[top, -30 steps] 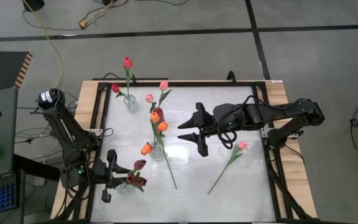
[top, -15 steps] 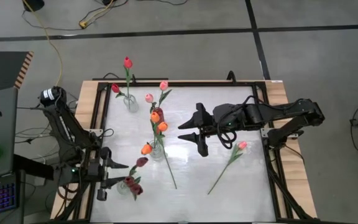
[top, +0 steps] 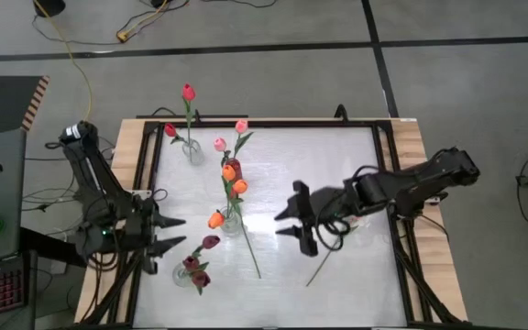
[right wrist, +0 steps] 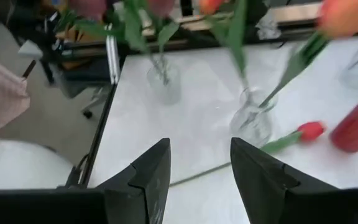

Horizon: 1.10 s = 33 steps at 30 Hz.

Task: Sort flowers into vase by color
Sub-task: Put the red tulip into the top transparent vase

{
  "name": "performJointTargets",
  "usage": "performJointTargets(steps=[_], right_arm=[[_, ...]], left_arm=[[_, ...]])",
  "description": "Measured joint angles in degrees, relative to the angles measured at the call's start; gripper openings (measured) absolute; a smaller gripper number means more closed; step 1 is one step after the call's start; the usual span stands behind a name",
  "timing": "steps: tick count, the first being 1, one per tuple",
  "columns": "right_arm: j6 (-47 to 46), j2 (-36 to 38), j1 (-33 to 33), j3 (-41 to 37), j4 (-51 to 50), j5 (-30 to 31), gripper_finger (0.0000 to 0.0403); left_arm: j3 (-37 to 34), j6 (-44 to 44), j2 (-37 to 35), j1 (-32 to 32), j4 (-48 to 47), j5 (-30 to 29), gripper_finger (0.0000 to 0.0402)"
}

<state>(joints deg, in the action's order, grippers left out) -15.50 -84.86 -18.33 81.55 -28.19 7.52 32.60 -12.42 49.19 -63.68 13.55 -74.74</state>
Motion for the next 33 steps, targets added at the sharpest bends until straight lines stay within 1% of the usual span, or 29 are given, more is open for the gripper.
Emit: performJointTargets(steps=[4, 7, 11, 13, 15, 19, 28, 33], right_arm=[[-2.85, -0.02, -1.58, -8.46, 7.91, 0.91, 0.0193], [-8.01, -0.69, -1.84, -14.85, 16.34, 4.72, 0.0193], [-16.55, -2.66, -1.41, -22.18, 26.62, 8.55, 0.0193], [-18.78, -4.39, -1.5, -24.52, 29.65, 9.67, 0.0193], [-18.96, -7.29, -1.33, -24.79, 34.83, 9.88, 0.0193], [-18.57, -14.54, -1.06, -23.89, 38.59, 10.2, 0.0193], [-18.15, -27.85, 0.18, -17.42, 38.24, 10.68, 0.0193], [-13.41, -32.83, 0.51, -12.22, 38.23, 10.92, 0.0193]], left_arm=[[0.0, -8.66, -3.46, 4.75, -10.28, 4.5, 0.0178], [0.0, -13.08, -5.44, 8.82, -16.01, 7.89, 0.0178], [0.0, -14.27, -6.84, 13.44, -19.28, 13.08, 0.0178], [0.0, -13.87, -7.02, 15.13, -19.33, 15.0, 0.0178], [0.0, -13.45, -6.98, 16.52, -19.32, 16.34, 0.0178], [0.0, -13.95, -6.84, 18.38, -20.45, 18.16, 0.0178], [-0.02, -14.37, -6.91, 19.17, -20.68, 19.49, 0.0178], [-0.02, -14.41, -6.89, 19.17, -20.69, 20.22, 0.0178]])
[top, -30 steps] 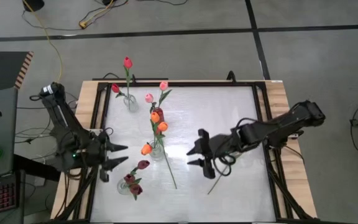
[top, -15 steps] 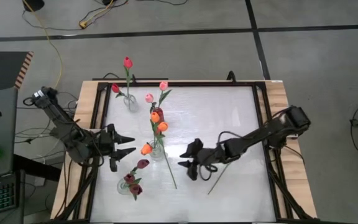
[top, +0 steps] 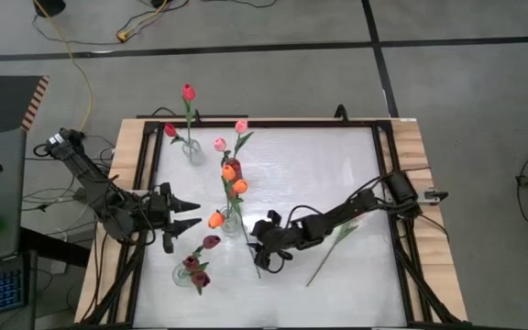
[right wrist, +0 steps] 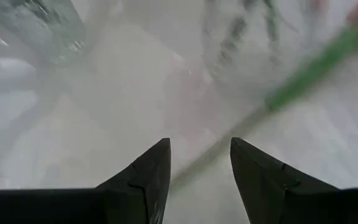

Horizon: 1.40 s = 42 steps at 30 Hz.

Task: Sort flowers into vase by color
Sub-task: Put the red tulip into the top transparent vase

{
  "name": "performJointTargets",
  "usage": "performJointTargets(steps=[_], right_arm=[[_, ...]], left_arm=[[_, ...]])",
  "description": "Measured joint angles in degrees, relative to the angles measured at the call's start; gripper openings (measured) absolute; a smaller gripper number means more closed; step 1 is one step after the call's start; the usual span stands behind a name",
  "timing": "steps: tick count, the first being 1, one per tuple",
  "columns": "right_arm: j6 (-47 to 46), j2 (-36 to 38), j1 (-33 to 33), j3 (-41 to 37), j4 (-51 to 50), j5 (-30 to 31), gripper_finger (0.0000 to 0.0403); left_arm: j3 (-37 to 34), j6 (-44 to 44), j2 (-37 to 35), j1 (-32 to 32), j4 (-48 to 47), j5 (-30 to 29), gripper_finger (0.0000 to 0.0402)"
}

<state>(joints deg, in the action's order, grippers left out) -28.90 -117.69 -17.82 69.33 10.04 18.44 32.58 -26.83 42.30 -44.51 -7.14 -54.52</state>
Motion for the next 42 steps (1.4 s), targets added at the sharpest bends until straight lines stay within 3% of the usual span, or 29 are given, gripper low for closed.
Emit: performJointTargets(steps=[10, 20, 42], right_arm=[[10.86, -5.48, 0.04, 7.36, -1.24, 7.72, 0.0193], [8.03, -6.45, 1.07, 8.03, -5.87, 12.94, 0.0193], [2.32, -6.45, 0.7, 8.03, -7.04, 11.64, 0.0193]], left_arm=[[0.02, -1.61, 0.06, 0.0, -1.36, 0.54, 0.0178], [0.02, -2.34, 0.09, 0.0, -1.89, 0.82, 0.0178], [0.02, -2.99, 0.08, 0.0, -2.47, 0.81, 0.0178]])
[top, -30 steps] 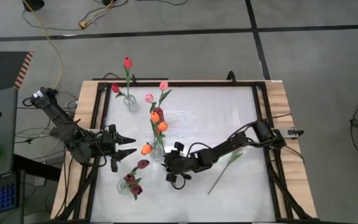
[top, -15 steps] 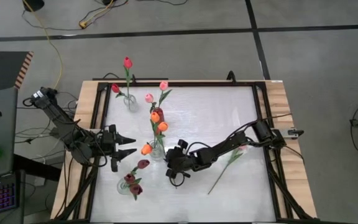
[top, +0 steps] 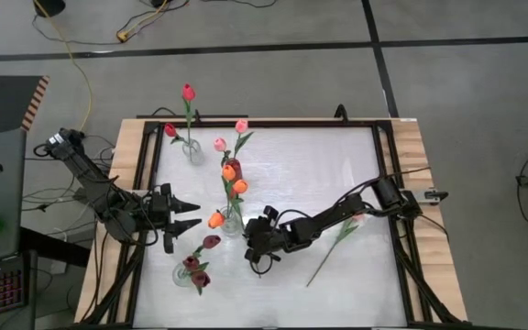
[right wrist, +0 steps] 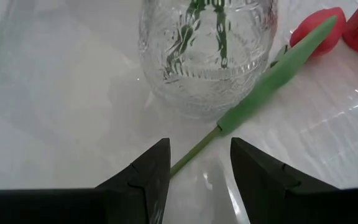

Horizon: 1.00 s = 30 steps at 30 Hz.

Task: Sort flowers into vase by color
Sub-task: Put the red tulip into the top transparent vase

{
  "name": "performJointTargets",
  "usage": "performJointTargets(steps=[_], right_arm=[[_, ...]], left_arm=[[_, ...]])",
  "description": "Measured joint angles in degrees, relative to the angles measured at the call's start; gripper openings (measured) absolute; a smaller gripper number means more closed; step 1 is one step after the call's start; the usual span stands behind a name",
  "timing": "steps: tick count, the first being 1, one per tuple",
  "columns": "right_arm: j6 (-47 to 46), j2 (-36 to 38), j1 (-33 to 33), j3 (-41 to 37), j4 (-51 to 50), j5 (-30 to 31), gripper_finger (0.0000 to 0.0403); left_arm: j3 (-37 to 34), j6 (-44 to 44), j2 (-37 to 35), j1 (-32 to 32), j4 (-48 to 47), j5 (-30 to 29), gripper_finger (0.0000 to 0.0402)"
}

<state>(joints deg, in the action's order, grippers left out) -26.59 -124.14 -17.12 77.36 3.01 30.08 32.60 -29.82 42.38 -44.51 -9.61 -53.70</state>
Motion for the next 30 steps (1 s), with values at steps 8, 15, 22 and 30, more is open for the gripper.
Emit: performJointTargets(steps=[8, 15, 22, 30], right_arm=[[-3.41, 0.0, -0.38, 0.0, -0.17, -0.19, 0.0193], [-4.02, -0.86, -0.87, 0.0, 0.97, -0.1, 0.0193], [-4.02, -2.42, -1.18, 0.03, 0.86, 0.16, 0.0193], [-3.99, -2.55, -1.17, 0.15, -2.11, 2.35, 0.0193]], left_arm=[[0.0, -0.11, 0.01, 0.0, 0.02, 0.01, 0.0178], [0.0, -0.9, 0.01, 0.0, 0.02, 0.01, 0.0178], [0.0, -0.95, -0.01, 0.0, 0.01, 0.0, 0.0178], [0.0, -1.08, -0.01, 0.0, -0.02, 0.01, 0.0178]])
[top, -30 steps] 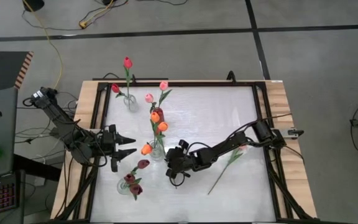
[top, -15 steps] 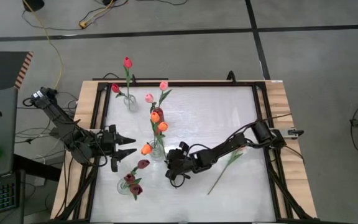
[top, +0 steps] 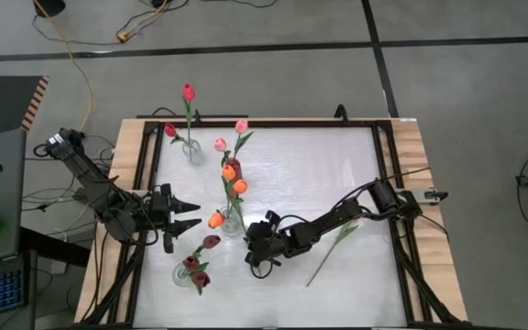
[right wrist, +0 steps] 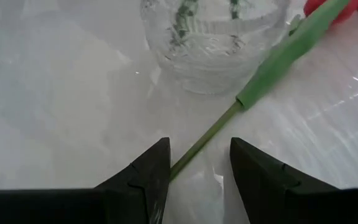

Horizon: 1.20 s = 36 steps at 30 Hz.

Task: Sort flowers into vase by color
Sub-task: Put the red tulip into the top transparent vase

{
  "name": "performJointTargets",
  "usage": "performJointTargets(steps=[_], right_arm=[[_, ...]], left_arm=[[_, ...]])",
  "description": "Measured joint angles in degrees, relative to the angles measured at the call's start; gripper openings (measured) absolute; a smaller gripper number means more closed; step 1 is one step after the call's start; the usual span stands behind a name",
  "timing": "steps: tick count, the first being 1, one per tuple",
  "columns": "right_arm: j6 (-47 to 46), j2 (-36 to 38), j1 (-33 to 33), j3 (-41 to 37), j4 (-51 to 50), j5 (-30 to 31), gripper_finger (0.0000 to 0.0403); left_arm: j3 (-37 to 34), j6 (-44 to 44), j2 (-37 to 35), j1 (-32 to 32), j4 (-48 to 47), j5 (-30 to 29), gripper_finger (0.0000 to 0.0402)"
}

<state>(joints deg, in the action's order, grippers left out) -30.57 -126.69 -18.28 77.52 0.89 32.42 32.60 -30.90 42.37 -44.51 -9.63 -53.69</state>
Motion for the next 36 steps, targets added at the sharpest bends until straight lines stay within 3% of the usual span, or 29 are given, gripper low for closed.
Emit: performJointTargets(steps=[14, 36], right_arm=[[0.4, 0.3, 1.93, 0.07, -4.7, 2.19, 0.0185], [0.64, 0.26, 4.15, -0.05, -8.03, 2.4, 0.0031]], left_arm=[[0.0, 0.01, 0.0, 0.0, 0.0, 0.0, 0.0178], [0.0, 0.01, 0.0, 0.0, 0.0, 0.0, 0.0178]])
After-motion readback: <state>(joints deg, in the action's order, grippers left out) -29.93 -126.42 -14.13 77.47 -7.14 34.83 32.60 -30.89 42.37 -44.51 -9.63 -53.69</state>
